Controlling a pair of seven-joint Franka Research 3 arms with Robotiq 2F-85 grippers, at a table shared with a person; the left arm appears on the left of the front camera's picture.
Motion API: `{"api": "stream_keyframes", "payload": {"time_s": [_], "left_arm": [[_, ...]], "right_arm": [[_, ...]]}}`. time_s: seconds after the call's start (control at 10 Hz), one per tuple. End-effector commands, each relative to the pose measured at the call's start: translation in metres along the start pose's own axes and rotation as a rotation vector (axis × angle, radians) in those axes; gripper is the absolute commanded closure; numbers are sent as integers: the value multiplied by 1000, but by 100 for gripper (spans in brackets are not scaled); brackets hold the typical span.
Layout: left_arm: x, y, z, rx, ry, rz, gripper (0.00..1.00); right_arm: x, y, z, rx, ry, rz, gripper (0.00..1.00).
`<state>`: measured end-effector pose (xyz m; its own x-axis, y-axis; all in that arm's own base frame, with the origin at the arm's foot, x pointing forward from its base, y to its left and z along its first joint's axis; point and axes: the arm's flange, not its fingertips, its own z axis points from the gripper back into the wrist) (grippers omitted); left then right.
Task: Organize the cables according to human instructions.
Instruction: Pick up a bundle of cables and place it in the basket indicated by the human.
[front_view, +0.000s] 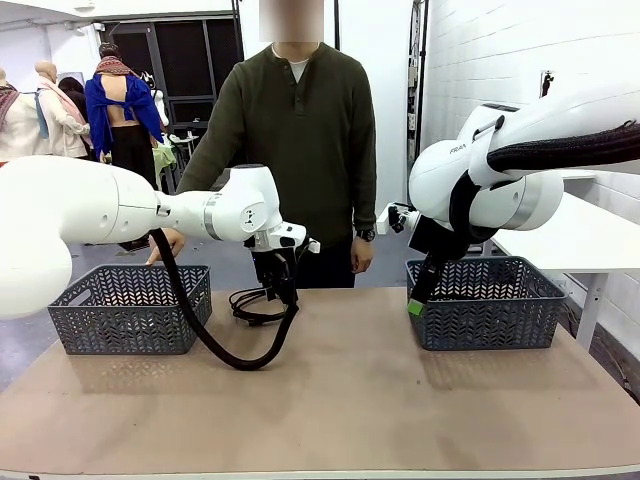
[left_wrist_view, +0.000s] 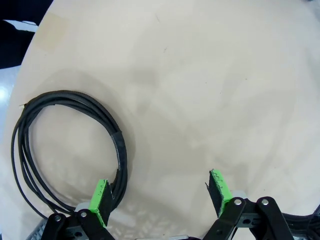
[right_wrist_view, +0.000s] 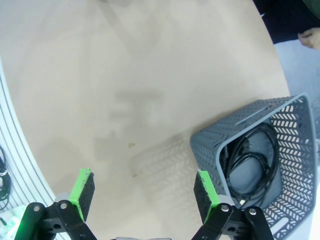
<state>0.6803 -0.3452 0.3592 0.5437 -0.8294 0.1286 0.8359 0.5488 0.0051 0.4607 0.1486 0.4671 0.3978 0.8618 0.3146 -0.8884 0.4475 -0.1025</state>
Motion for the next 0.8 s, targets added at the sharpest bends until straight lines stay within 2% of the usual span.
{"api": "stream_keyframes", "payload": {"time_s": [0.0, 0.4, 0.7], "left_arm": [[16, 10, -4, 24, 6, -38, 0], [29, 18, -31, 72, 30, -99, 0], [30, 19, -38, 62, 29, -156, 0]], "right_arm": [[0, -1, 0, -3, 8, 0, 0], [0, -1, 0, -3, 8, 0, 0], [0, -1, 0, -3, 8, 0, 0]]}}
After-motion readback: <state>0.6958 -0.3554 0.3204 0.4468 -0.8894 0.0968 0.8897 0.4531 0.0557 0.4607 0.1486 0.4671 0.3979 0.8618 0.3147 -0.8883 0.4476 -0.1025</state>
